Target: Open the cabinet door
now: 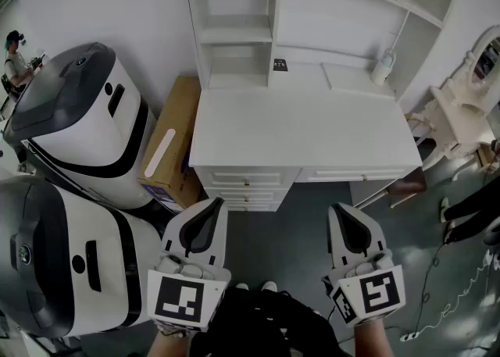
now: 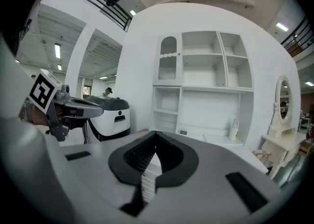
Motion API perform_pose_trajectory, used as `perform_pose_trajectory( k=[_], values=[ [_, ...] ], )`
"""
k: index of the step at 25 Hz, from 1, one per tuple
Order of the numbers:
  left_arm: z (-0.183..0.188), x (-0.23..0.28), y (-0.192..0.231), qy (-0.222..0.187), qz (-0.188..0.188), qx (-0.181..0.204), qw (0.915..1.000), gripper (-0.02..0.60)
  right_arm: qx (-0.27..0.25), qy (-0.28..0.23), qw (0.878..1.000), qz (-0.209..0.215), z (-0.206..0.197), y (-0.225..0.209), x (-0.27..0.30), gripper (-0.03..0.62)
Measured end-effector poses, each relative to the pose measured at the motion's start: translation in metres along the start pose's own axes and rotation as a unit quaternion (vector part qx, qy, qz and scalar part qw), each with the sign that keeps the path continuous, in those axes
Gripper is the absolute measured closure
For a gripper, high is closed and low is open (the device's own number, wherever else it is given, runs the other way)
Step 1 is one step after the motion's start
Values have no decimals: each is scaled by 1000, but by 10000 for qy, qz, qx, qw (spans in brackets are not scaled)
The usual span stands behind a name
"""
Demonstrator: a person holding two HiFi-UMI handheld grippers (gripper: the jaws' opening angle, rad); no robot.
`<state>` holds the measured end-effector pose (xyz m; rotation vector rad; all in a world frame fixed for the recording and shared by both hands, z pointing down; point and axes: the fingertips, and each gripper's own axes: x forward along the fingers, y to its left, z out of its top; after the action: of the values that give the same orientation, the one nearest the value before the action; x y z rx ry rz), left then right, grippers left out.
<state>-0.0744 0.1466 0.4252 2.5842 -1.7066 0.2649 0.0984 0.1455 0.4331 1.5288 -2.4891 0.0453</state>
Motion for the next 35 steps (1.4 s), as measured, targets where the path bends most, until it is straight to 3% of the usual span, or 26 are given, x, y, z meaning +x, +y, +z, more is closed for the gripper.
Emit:
perform_pose_trajectory(
  k=[35],
  values=[
    [0,-18,28,-298,-350,15,9989,580,24,-87,9991,-404,7,39,3,594]
  ],
)
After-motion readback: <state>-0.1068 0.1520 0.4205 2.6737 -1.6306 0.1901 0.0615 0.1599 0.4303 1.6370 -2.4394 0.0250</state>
